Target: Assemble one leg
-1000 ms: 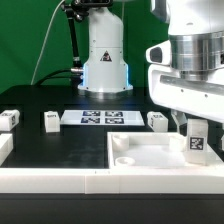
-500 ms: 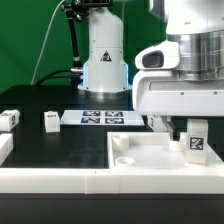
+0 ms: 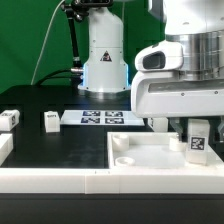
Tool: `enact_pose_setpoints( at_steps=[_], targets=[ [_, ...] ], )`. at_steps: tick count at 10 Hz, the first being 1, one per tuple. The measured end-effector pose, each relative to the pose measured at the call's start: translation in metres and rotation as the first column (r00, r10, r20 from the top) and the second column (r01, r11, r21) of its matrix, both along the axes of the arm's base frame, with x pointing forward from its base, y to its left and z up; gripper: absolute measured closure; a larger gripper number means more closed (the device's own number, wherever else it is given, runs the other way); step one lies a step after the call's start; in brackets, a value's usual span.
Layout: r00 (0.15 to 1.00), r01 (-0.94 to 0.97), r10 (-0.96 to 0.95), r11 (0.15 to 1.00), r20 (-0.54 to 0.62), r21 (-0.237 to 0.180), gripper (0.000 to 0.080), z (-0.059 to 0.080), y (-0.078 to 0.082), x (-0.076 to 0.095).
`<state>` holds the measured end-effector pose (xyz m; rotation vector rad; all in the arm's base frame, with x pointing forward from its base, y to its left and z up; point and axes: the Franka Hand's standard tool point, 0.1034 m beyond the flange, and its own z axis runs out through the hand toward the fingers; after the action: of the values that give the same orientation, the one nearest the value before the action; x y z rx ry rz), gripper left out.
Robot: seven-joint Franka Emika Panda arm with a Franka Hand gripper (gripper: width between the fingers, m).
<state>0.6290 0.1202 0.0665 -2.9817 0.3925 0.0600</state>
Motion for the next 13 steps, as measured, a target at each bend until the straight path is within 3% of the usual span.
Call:
enact_pose_setpoints(
  at_steps=[1,6,9,12,13],
  targets=[
    [1.0,0.003,-0.003,1.0,-0.001,-0.003,0.0507,-0.0007,-0.0027,-0.0003],
    [1.0,0.025,-0.025,1.0,-0.003,-0.002,0.0507,-0.0007,-0.0025,-0.0003],
    [0.985,0.175,-0.175,0.985,-0.009,-0.004,0.0506,-0.0014,-0.0042,-0.0001],
    [0.888,0.458,-0.458,0.889,-0.046,-0.01,0.0506,-0.0019,-0.0052,0.0002],
    [0.815,0.576,-0.576,0.817,-0.064,-0.02,0.0506,-0.0019,-0.0051,0.0002]
  ],
)
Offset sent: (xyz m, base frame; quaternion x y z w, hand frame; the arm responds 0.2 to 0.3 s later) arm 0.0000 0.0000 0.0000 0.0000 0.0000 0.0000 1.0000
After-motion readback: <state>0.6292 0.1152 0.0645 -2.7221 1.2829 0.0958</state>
